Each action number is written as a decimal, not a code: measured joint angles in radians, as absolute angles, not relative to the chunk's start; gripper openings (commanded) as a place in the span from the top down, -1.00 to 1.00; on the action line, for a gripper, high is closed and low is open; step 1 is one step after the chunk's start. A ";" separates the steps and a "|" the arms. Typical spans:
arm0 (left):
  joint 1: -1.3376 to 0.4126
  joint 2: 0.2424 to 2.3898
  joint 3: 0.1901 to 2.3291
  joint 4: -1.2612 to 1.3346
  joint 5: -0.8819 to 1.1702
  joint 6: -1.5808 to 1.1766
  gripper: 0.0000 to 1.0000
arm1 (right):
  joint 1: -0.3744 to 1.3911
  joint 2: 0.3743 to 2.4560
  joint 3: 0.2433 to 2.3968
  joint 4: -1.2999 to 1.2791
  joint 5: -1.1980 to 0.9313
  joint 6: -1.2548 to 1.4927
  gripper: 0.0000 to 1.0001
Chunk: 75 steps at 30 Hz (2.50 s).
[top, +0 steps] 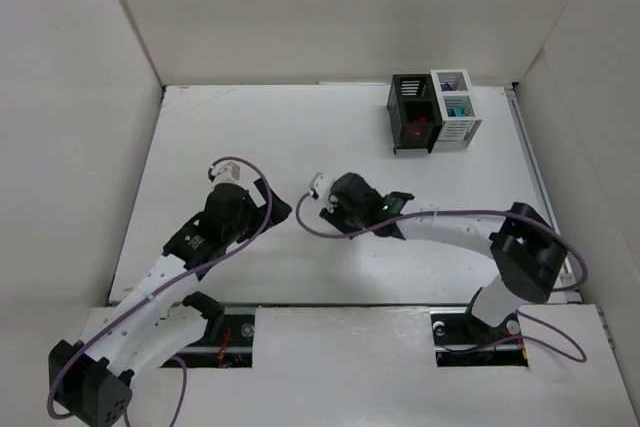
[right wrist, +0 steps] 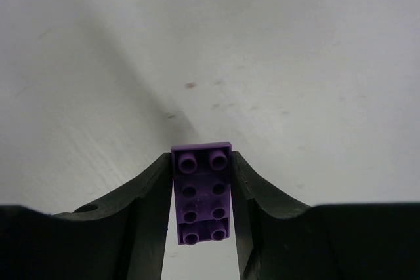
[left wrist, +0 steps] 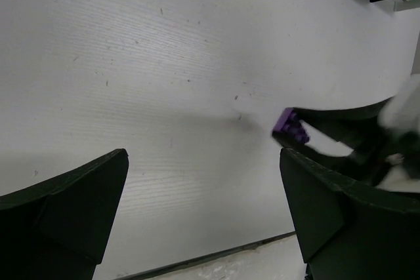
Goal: Sort the legos into containers by color
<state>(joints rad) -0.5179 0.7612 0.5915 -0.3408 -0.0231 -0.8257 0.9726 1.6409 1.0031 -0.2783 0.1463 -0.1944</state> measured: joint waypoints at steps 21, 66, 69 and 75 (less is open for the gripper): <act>-0.402 1.244 0.926 -0.186 -0.042 -0.699 -1.00 | 0.115 1.873 1.764 -0.179 0.055 -0.063 0.66; -0.369 1.279 0.980 -0.112 -0.011 -0.688 -1.00 | -0.001 1.726 1.572 -0.167 0.136 0.192 -0.99; -0.369 1.235 0.939 -0.109 -0.003 -0.689 -1.00 | 0.005 1.578 1.406 -0.155 0.140 0.236 -0.99; -0.369 1.155 0.875 -0.125 0.010 -0.688 -1.00 | 0.111 1.375 1.167 -0.189 0.221 0.283 -0.99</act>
